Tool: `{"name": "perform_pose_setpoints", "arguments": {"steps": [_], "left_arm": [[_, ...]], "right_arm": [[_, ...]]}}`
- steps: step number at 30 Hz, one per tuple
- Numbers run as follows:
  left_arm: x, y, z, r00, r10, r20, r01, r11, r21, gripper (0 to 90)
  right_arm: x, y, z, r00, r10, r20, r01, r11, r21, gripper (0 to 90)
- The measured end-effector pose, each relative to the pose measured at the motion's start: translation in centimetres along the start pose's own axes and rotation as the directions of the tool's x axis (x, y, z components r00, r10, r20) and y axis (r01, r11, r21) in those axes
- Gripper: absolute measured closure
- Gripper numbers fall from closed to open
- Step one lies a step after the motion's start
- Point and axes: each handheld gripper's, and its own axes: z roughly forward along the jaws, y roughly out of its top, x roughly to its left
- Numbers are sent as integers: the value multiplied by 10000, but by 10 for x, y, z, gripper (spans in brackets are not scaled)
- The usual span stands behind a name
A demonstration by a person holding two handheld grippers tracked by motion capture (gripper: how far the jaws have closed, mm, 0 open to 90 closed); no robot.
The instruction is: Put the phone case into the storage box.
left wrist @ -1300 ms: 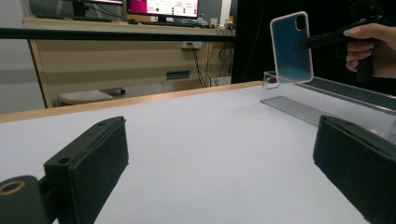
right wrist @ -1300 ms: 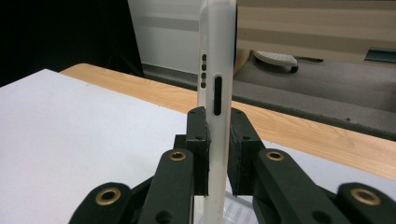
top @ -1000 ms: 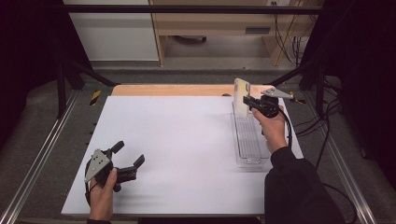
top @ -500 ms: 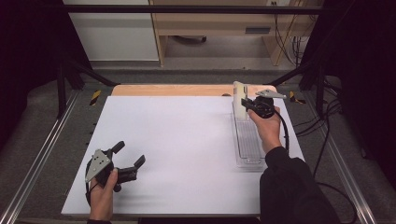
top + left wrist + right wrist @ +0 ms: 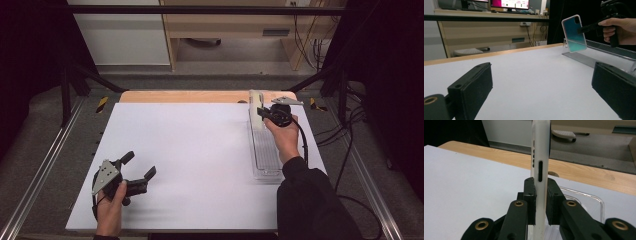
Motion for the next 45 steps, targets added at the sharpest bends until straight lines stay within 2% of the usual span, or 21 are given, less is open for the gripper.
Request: {"name": "perform_pose_setpoints", "arguments": {"steps": [17, 37, 45], "left_arm": [[-1, 0, 0, 10000, 47, 14, -47, 10000, 25, 28], [-1, 1, 0, 10000, -21, 19, 21, 10000, -7, 28], [-1, 1, -1, 10000, -28, 0, 28, 10000, -35, 28]], "right_arm": [[3, -2, 2, 9990, 417, 169, -423, 9985, 358, 808], [2, -5, 5, 9988, 469, 165, -476, 9977, 491, 806], [1, -5, 5, 9985, 508, 203, -522, 9959, 740, 805]]}}
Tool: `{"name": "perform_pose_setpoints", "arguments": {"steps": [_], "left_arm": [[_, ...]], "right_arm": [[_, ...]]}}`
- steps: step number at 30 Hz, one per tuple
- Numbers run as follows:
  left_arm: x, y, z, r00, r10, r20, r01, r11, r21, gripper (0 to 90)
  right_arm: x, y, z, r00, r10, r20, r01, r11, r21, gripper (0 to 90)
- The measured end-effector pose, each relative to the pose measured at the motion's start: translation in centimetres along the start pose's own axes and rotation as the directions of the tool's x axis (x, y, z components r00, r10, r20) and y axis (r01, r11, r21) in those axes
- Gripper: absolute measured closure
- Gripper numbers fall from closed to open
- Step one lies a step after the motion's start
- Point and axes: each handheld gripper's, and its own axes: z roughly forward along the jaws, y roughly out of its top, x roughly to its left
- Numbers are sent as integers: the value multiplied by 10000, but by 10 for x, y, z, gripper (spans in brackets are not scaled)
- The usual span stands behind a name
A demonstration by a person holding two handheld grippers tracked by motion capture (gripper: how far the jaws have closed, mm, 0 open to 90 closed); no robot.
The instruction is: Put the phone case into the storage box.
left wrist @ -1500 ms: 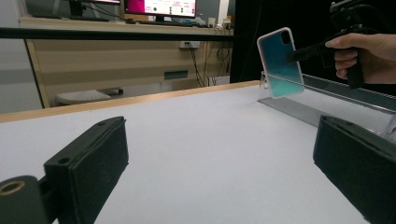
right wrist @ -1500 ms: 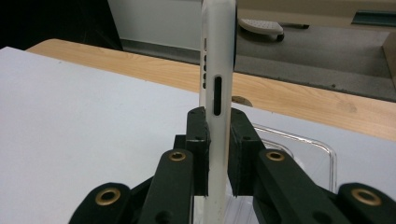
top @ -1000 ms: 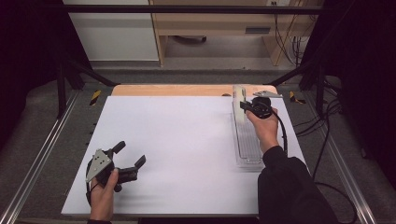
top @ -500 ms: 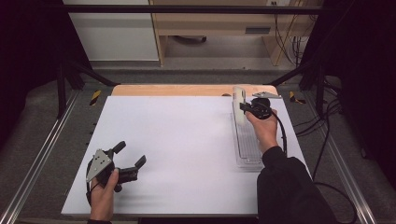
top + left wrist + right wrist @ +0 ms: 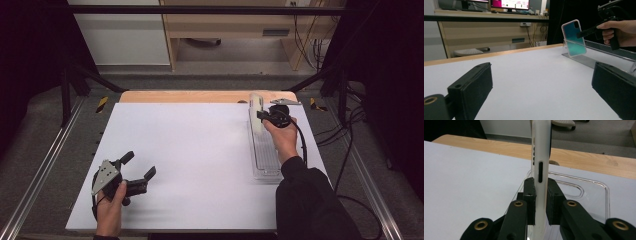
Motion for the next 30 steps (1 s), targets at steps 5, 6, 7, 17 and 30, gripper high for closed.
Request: {"name": "perform_pose_setpoints", "arguments": {"steps": [5, 6, 7, 17, 30], "left_arm": [[-1, 0, 0, 10000, 43, 15, -43, 10000, 35, 28], [-1, 0, 0, 10000, 64, 31, -64, 10000, 47, 28], [-1, 0, 1, 10000, 61, 36, -61, 10000, 43, 28], [-1, 0, 0, 10000, 39, 36, -39, 10000, 0, 28], [-2, 1, 1, 10000, 46, 31, -46, 10000, 0, 28]], "right_arm": [[0, 1, 0, 10000, -32, 5, 32, 9999, 132, 804], [0, 1, 0, 10000, -22, -7, 23, 9999, 162, 804], [0, 1, 0, 10000, -23, 3, 23, 9998, 186, 804], [0, 2, 0, 10000, -36, 61, 35, 9996, 279, 800], [1, 5, 1, 9993, -165, 341, 145, 9982, 573, 795]]}}
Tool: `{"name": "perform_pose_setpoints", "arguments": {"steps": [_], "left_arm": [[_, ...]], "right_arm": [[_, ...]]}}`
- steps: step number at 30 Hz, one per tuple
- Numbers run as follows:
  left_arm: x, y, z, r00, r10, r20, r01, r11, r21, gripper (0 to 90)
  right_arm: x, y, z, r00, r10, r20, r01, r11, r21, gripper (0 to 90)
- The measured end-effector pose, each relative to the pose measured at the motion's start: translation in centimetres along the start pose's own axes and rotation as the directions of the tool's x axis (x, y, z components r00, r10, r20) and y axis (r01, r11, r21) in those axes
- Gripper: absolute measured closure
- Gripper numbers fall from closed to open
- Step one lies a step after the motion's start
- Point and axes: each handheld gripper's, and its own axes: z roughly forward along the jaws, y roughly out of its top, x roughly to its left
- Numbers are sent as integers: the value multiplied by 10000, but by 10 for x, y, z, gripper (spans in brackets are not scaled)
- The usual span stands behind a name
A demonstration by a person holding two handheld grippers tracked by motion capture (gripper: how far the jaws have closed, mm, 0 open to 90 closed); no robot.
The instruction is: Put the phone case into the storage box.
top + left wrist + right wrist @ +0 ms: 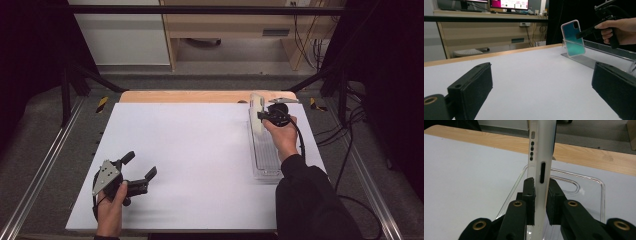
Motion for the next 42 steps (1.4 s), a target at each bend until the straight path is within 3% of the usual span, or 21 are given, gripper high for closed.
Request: {"name": "perform_pose_setpoints", "arguments": {"steps": [6, 27, 42], "left_arm": [[-1, 0, 0, 10000, 50, 22, -50, 10000, 47, 28], [-2, 0, 2, 9999, 103, 74, -104, 9999, 118, 28], [-2, -1, 2, 10000, 44, 77, -45, 9999, 119, 28]], "right_arm": [[0, 2, 1, 9994, -245, 225, 242, 9996, 149, 793], [-4, 10, 6, 9981, -142, 600, 116, 9990, 434, 776], [-5, 18, 8, 9970, -232, 735, 200, 9988, 451, 703]]}}
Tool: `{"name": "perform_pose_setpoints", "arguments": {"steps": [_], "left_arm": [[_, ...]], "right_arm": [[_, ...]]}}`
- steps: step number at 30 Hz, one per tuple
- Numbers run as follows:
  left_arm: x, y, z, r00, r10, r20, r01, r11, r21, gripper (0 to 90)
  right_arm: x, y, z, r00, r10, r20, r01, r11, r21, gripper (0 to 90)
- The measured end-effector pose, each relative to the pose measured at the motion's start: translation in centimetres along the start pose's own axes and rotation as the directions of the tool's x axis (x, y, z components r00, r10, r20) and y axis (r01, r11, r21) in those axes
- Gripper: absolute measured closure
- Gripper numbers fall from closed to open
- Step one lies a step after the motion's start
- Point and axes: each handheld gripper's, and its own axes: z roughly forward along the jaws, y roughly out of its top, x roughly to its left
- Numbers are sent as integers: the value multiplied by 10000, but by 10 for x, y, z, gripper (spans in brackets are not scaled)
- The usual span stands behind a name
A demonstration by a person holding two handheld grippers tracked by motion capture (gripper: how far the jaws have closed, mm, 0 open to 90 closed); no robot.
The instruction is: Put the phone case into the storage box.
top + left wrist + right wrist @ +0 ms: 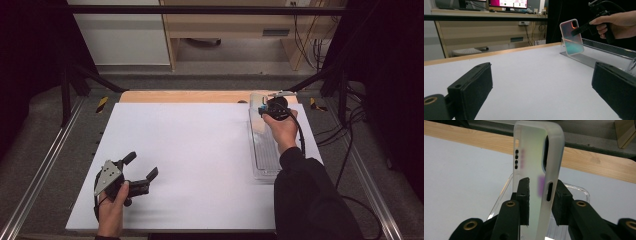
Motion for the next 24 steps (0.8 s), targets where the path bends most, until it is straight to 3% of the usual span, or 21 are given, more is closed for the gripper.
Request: {"name": "perform_pose_setpoints", "arguments": {"steps": [7, 12, 20, 24], "left_arm": [[-1, 0, 1, 10000, 20, 27, -20, 10000, 33, 27], [-1, -1, 1, 10000, -40, 17, 40, 10000, 45, 28], [0, -2, 0, 10000, -35, 21, 35, 10000, 51, 28], [1, -2, 0, 10000, -79, 9, 79, 10000, 27, 28]], "right_arm": [[0, 1, 1, 9999, -111, 73, 111, 9999, -56, 641], [-2, 2, 3, 9997, -25, 255, 29, 9999, -154, 436], [-4, 7, 2, 9985, -69, 541, 108, 9974, -719, 272], [-6, 10, -4, 9989, 121, 451, -76, 9951, -989, 226]]}}
